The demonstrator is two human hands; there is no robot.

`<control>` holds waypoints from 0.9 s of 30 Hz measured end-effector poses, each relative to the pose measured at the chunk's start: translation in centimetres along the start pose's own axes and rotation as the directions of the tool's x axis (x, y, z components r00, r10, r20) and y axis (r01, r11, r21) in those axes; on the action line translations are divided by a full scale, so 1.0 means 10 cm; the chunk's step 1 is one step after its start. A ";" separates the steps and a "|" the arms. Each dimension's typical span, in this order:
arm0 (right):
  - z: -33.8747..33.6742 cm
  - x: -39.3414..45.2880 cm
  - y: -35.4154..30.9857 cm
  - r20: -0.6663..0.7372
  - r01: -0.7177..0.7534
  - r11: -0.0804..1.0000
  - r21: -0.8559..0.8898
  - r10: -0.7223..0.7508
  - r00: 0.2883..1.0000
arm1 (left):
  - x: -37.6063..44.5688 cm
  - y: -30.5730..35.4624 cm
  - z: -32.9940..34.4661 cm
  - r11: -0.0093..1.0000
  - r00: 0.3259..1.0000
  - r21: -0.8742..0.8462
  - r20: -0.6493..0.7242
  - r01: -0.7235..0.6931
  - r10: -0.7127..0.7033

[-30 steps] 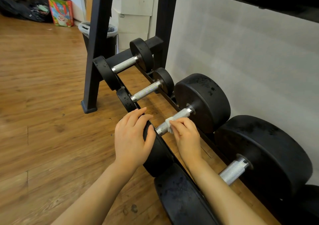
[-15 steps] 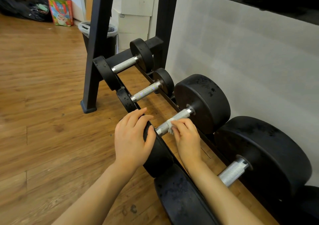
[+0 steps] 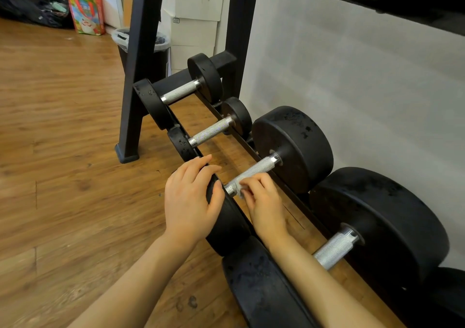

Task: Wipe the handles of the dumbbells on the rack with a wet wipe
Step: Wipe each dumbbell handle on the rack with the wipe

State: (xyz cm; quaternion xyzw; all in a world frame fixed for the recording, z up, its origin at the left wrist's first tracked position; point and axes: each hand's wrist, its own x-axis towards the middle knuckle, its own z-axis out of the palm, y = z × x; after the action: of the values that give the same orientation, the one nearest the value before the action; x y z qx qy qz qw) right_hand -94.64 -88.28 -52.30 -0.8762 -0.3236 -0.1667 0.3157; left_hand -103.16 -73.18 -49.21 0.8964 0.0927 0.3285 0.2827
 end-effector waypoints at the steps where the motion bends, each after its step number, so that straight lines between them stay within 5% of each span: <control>1: 0.00 0.00 0.00 -0.016 -0.008 1.000 -0.007 0.008 1.000 | 0.00 0.00 0.00 1.000 1.000 0.001 0.001 -0.002 0.002; 19: 0.05 -0.02 -0.02 0.070 -0.063 0.998 0.028 0.061 0.996 | 0.00 -0.01 0.01 1.000 1.000 -0.016 -0.005 -0.007 0.007; 24: -0.02 0.01 0.01 -0.091 -0.103 0.995 0.005 0.103 0.990 | -0.01 -0.01 -0.02 1.000 0.999 -0.006 0.030 -0.019 0.019; 27: 0.00 0.00 0.02 -0.024 -0.033 0.999 -0.012 0.032 0.999 | -0.01 -0.02 -0.04 1.000 0.997 0.007 0.067 -0.027 0.026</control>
State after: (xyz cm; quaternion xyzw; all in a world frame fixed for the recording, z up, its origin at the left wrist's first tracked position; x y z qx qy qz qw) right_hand -94.48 -88.41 -52.39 -0.8813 -0.3044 -0.1739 0.3169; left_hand -103.51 -72.87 -49.13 0.9092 0.0726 0.3015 0.2779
